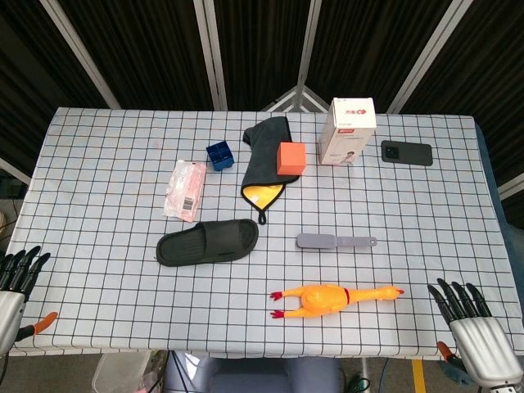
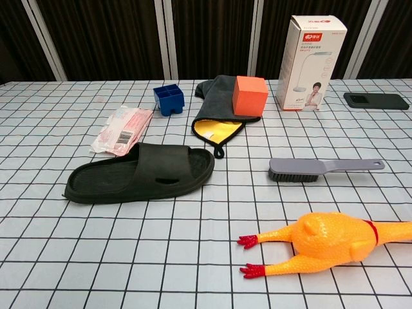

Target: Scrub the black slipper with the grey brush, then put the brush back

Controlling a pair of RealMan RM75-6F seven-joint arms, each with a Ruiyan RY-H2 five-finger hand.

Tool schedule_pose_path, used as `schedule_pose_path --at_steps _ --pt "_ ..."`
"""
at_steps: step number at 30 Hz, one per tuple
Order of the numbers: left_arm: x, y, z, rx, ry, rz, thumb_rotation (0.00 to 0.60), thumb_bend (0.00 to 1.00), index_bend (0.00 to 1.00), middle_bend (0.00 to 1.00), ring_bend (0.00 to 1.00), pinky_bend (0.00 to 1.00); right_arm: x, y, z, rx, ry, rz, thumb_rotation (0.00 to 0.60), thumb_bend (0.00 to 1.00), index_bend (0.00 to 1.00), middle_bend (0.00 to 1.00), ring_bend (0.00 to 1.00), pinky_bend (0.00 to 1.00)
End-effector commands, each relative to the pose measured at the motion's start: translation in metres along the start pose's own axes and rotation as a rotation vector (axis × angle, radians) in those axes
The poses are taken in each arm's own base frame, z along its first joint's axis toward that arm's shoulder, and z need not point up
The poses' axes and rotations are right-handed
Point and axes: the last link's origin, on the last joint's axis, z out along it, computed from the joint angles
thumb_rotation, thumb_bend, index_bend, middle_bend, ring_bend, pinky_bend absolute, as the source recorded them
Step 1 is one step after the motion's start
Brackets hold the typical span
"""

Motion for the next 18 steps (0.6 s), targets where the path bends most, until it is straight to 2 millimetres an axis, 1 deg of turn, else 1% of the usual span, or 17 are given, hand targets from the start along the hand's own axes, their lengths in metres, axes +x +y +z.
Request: schedule_pose_path --at_steps 1,5,9,11,13,14,15,18 --pt "-0.001 -0.002 0.003 0.007 -0.002 0.002 0.6 0.06 0.0 0.0 0.0 0.02 -0.002 0.0 0.004 0.001 -0.006 -0.005 0.6 0.32 0.0 0.0 0.0 0.0" --pt "-0.002 -0.004 0.009 0.016 -0.005 -0.002 0.6 0.06 0.0 0.0 0.0 0.02 -0.008 0.0 0.01 0.0 -0.026 -0.002 0.6 0.32 0.0 0.0 0.0 0.0" --pt "-0.005 -0.004 0.016 0.011 -0.011 -0.008 0.6 0.06 0.0 0.0 0.0 0.02 -0.009 -0.004 0.022 0.014 -0.014 0.022 0.6 0.32 0.0 0.0 0.0 0.0" --pt "-0.005 -0.003 0.02 0.008 -0.003 -0.004 0.6 0.06 0.0 0.0 0.0 0.02 -0.007 -0.009 0.035 0.039 0.026 0.025 0.6 0.32 0.0 0.0 0.0 0.0" --pt "-0.005 -0.002 0.023 0.008 0.003 -0.002 0.6 0.06 0.0 0.0 0.0 0.02 -0.007 -0.014 0.051 0.065 0.056 0.011 0.6 0.32 0.0 0.0 0.0 0.0" --pt "-0.005 -0.001 0.026 0.007 0.007 -0.007 0.6 0.06 0.0 0.0 0.0 0.02 -0.009 -0.017 0.061 0.08 0.055 0.003 0.6 0.32 0.0 0.0 0.0 0.0" --pt "-0.005 -0.001 0.027 0.008 0.008 -0.009 0.6 0.06 0.0 0.0 0.0 0.02 -0.01 -0.018 0.065 0.084 0.052 0.001 0.6 0.32 0.0 0.0 0.0 0.0" --pt "-0.001 0.001 0.036 0.014 0.032 -0.019 0.6 0.06 0.0 0.0 0.0 0.02 -0.015 -0.031 0.094 0.132 0.008 -0.001 0.6 0.32 0.0 0.01 0.0 0.0"
